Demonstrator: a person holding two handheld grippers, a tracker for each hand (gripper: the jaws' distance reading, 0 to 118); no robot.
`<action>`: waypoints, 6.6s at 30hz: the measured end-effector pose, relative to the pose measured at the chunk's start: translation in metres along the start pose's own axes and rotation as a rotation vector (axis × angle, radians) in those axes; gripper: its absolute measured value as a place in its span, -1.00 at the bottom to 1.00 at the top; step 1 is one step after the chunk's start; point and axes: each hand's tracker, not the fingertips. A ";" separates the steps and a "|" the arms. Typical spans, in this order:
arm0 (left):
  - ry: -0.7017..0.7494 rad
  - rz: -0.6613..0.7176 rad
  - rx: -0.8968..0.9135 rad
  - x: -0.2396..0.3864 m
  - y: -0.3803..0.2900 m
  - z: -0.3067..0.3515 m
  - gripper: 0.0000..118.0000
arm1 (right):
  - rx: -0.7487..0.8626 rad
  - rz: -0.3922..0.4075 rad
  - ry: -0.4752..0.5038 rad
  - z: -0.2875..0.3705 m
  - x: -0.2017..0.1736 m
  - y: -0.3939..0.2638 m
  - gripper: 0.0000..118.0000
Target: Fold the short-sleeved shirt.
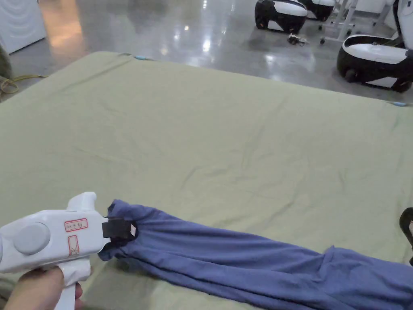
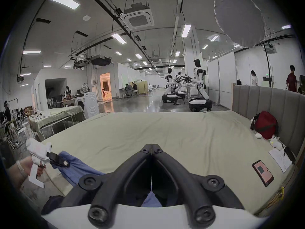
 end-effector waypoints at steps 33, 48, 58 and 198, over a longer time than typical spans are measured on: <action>-0.131 -0.287 -0.088 0.225 -0.094 -0.103 -0.78 | -0.041 -0.130 0.005 0.038 0.076 -0.030 -0.95; -0.266 -0.296 -0.040 0.247 -0.111 -0.101 -0.78 | -0.045 -0.069 0.001 0.038 0.059 -0.027 -0.95; -0.214 0.093 0.154 0.118 -0.079 -0.032 0.95 | -0.057 -0.095 0.103 0.022 0.025 -0.023 -0.95; 0.046 -0.571 0.748 0.288 0.004 0.078 -1.00 | 0.150 0.069 -0.214 0.021 0.057 0.130 -0.92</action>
